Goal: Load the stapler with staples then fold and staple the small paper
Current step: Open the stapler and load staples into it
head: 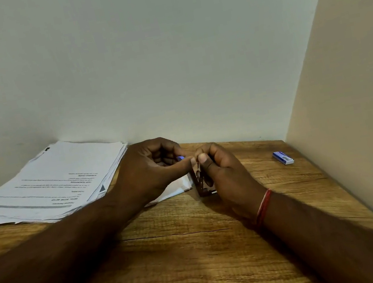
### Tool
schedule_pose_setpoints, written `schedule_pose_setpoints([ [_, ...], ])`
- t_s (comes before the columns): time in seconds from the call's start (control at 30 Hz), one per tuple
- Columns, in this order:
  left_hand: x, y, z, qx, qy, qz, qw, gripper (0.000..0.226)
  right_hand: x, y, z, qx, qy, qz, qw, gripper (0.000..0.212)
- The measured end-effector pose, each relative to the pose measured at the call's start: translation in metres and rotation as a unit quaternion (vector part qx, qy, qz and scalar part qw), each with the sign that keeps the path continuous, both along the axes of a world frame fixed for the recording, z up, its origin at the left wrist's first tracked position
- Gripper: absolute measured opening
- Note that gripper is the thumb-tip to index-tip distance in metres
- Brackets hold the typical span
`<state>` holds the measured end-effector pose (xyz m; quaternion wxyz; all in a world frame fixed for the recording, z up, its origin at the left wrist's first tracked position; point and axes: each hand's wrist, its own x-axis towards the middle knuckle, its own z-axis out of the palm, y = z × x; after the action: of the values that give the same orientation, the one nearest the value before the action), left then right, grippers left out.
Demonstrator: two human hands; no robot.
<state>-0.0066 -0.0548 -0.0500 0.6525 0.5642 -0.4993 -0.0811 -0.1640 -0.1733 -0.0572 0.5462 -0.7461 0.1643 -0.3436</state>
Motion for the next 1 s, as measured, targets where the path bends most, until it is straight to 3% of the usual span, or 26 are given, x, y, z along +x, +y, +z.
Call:
schedule_pose_setpoints([
  [0.1, 0.006, 0.002, 0.0, -0.004, -0.004, 0.013, 1.0, 0.02, -0.002, -0.014, 0.002, -0.067, 0.004, -0.059, 0.996, 0.02],
  [0.27, 0.018, 0.008, -0.001, 0.032, -0.071, 0.021, 0.997, 0.022, -0.01, -0.036, 0.007, -0.089, 0.046, -0.1, 0.99, 0.016],
  [0.4, 0.034, 0.012, -0.002, 0.104, -0.117, -0.008, 0.988, 0.023, -0.018, -0.049, 0.004, -0.086, 0.128, -0.079, 0.985, 0.02],
  [0.57, 0.042, 0.017, 0.002, 0.162, -0.156, -0.085, 0.971, 0.025, -0.023, -0.057, 0.005, -0.015, 0.131, -0.069, 0.989, 0.025],
  [0.63, 0.043, 0.018, 0.001, 0.186, -0.177, -0.109, 0.96, 0.022, -0.023, -0.058, 0.003, -0.024, 0.137, -0.056, 0.989, 0.023],
  [0.8, 0.039, 0.016, 0.001, 0.245, -0.228, -0.09, 0.938, 0.044, -0.027, -0.069, -0.002, -0.062, 0.155, 0.01, 0.986, 0.012],
  [1.0, 0.028, 0.018, 0.001, 0.295, -0.247, -0.109, 0.916, 0.037, -0.027, -0.073, -0.002, -0.112, 0.164, 0.02, 0.98, 0.014],
])
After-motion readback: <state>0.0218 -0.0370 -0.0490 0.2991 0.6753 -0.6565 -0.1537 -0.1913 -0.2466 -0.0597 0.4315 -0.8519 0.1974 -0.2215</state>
